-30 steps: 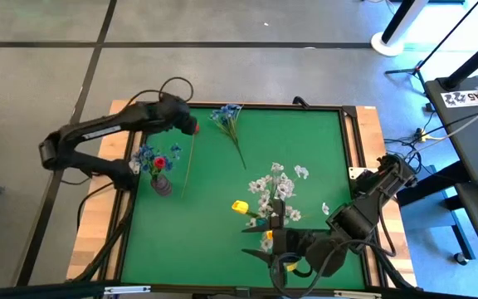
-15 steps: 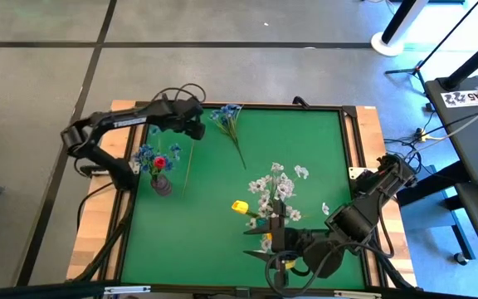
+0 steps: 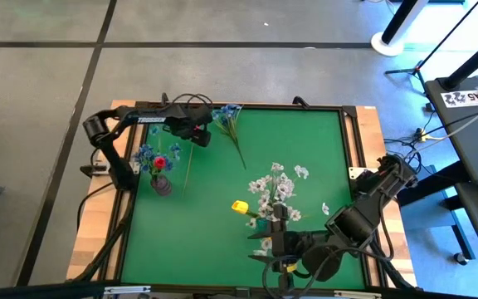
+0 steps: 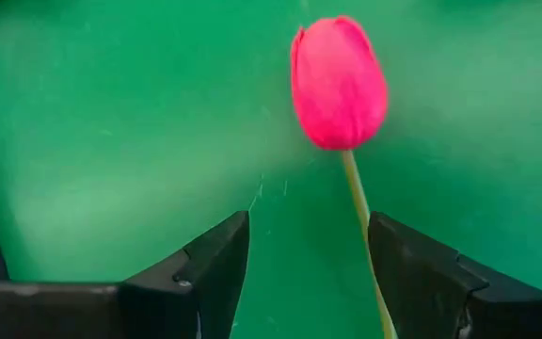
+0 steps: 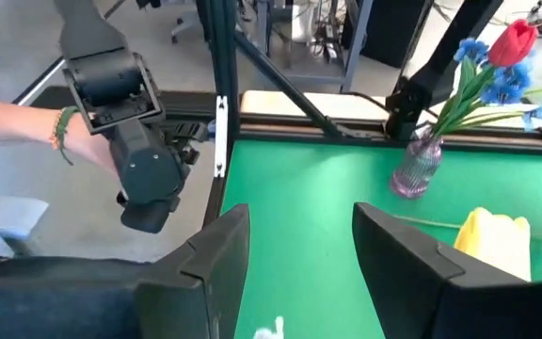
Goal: Sort flowers into vase by color
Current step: Put the red flower into the purple vase
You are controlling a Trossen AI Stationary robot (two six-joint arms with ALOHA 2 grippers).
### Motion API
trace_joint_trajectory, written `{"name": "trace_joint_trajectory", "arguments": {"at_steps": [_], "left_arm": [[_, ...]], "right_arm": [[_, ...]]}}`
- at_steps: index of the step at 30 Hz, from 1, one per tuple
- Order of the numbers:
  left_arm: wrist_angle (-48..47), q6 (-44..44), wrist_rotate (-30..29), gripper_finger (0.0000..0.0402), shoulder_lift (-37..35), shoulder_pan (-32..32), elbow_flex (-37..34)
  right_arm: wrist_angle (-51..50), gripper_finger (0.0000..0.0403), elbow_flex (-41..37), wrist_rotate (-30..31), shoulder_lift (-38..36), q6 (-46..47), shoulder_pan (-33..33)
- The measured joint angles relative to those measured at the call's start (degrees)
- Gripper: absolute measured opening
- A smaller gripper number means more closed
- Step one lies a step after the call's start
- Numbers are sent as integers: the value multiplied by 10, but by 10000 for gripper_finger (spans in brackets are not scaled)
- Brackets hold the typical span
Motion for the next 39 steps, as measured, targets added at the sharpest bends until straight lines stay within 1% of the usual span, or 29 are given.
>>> {"name": "trace_joint_trajectory", "arguments": {"at_steps": [4,9,14,16,18,20,26,28,31,33,37,39], "left_arm": [[4,-10,2,212,25,-1,0],[39,-12,3,212,51,-12,2],[50,-11,2,210,57,-19,1],[52,-11,-1,203,57,-21,1],[55,-12,-5,183,58,-26,1],[65,-18,-5,152,58,-31,-2],[116,-42,-17,21,57,-51,-34],[120,-41,-32,11,47,-60,-40],[107,-25,-34,11,15,-77,-44],[105,-11,-32,7,-30,-92,-41],[103,25,-59,4,-160,-126,-39],[103,43,-62,5,-240,-156,-39]], "right_arm": [[-13,188,0,4,0,8,11],[-19,188,0,5,0,8,24],[-24,188,0,10,0,8,30],[-28,188,0,10,0,8,30],[-28,188,0,10,0,8,28],[-29,188,0,11,0,8,28],[-30,188,0,11,0,8,28],[-30,188,0,11,0,9,28],[-30,188,0,8,0,9,28],[-30,188,0,6,0,9,28],[-30,188,0,6,0,9,28],[-30,188,0,5,0,9,28]]}}
